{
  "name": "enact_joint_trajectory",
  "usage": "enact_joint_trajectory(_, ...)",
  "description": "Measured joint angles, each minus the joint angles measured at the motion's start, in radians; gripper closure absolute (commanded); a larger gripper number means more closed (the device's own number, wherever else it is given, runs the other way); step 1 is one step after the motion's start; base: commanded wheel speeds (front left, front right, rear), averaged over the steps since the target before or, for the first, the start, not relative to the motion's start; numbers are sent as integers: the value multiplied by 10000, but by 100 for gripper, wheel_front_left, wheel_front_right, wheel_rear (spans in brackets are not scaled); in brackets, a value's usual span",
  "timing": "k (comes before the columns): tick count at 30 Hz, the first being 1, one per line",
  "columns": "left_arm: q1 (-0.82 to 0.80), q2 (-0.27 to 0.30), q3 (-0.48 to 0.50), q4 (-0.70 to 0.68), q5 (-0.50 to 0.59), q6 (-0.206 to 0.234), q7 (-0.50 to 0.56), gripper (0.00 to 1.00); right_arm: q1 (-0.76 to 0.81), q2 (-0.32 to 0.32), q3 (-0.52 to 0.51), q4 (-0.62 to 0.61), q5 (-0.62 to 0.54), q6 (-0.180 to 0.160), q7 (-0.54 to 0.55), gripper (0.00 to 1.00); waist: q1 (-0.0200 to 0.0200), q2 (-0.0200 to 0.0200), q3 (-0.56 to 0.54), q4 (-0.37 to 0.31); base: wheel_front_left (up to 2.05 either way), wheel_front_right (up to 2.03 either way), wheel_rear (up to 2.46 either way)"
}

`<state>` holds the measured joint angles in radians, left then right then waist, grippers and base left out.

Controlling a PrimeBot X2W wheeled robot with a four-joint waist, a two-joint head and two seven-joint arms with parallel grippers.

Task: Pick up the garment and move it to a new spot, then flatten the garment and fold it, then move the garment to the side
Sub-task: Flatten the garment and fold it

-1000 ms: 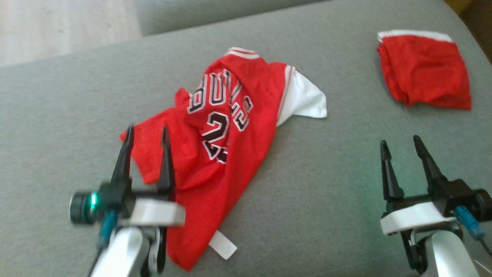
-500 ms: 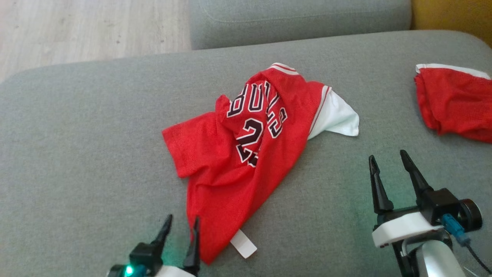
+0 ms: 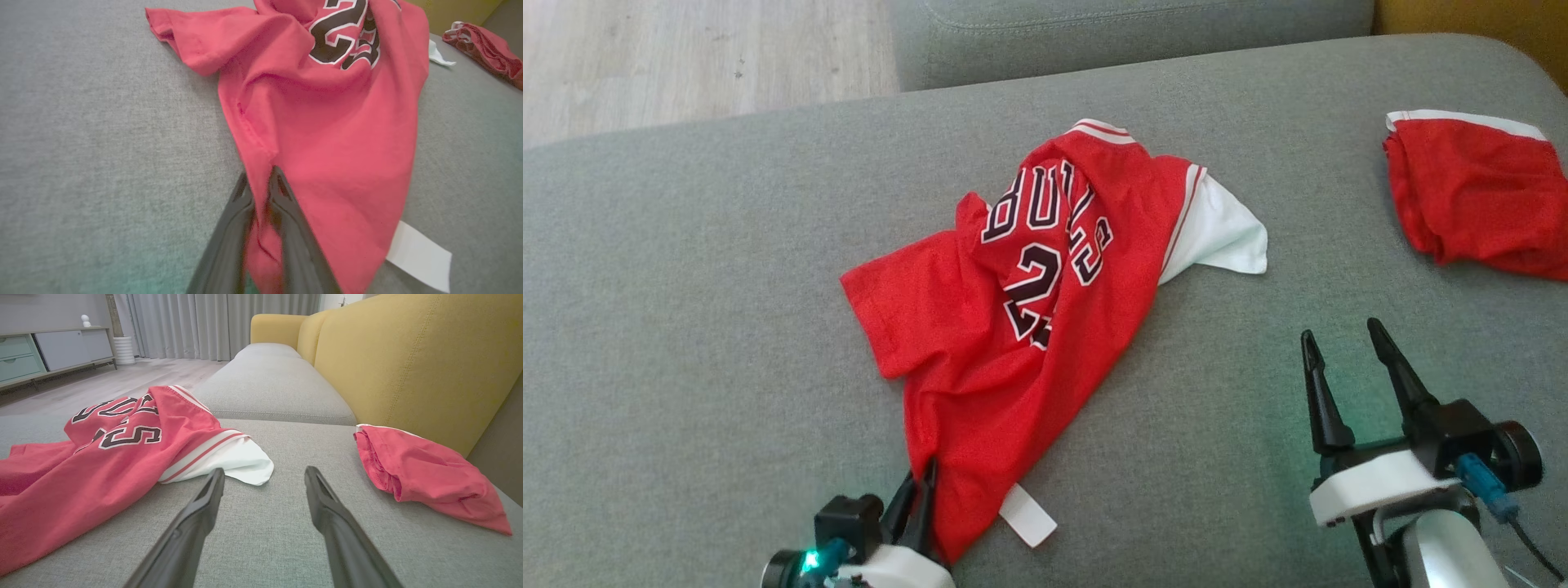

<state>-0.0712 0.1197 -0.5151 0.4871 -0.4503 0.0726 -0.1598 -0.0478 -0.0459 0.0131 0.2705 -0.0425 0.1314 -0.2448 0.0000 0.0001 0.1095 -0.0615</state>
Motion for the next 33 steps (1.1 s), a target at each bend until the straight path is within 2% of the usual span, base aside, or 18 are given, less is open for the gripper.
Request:
enact_joint_trajectory(1, -36, 0, -2, 8, 0, 36, -12, 93, 0, 0, 0, 0, 2, 0, 0, 0, 0, 0, 11, -7, 0, 0, 0)
enact_joint_trajectory(2, -76, 0, 0, 6, -2, 67, -33, 100, 0, 0, 0, 0, 6, 0, 0, 0, 1, 0, 17, -10, 0, 0, 0)
enact_joint_trajectory(8, -137, 38, 268, -134, -184, 198, -136, 100, 0, 0, 0, 4, 75, 0, 0, 0, 0, 0, 29, 4, 0, 0, 0)
enact_joint_trajectory(18, -988, 639, 723, 504, -449, 184, 199, 100, -13, 0, 92, 27, 94, 2, 0, 0, 0, 0, 116, -23, 0, 0, 0)
enact_joint_trajectory(19, -1028, 646, 725, 631, -493, 140, 261, 90, -14, 0, 98, 46, 125, 0, 0, 0, 1, 0, 115, -39, 0, 0, 0)
enact_joint_trajectory(20, -1072, 662, 721, 744, -493, 140, 255, 72, -14, 0, 98, 69, 150, 0, 0, 0, 0, 0, 111, -56, 0, 0, 0)
enact_joint_trajectory(21, -1112, 696, 719, 844, -462, 142, 230, 46, -14, 0, 100, 71, 150, 0, 0, 0, 0, 0, 110, -70, 0, 0, 0)
enact_joint_trajectory(22, -1152, 734, 719, 947, -439, 140, 167, 2, -13, 0, 98, 79, 150, 0, 0, 0, 0, 0, 111, -81, 0, 0, 0)
enact_joint_trajectory(30, -1203, 1014, 1120, 1315, -416, 309, -652, 0, -10, 0, 33, 113, 148, 0, 0, 0, 0, 0, -118, -96, 0, 0, 0)
enact_joint_trajectory(32, -1001, 1095, 1363, 978, -412, 337, -823, 0, -4, 0, -67, 82, 146, 2, 2, 0, 0, 0, -226, -50, 0, 0, 0)
enact_joint_trajectory(33, -606, 1126, 1768, 255, -309, 470, -888, 0, 11, 0, -222, 19, 130, 2, 73, 0, 0, 0, -351, 12, 0, 0, 0)
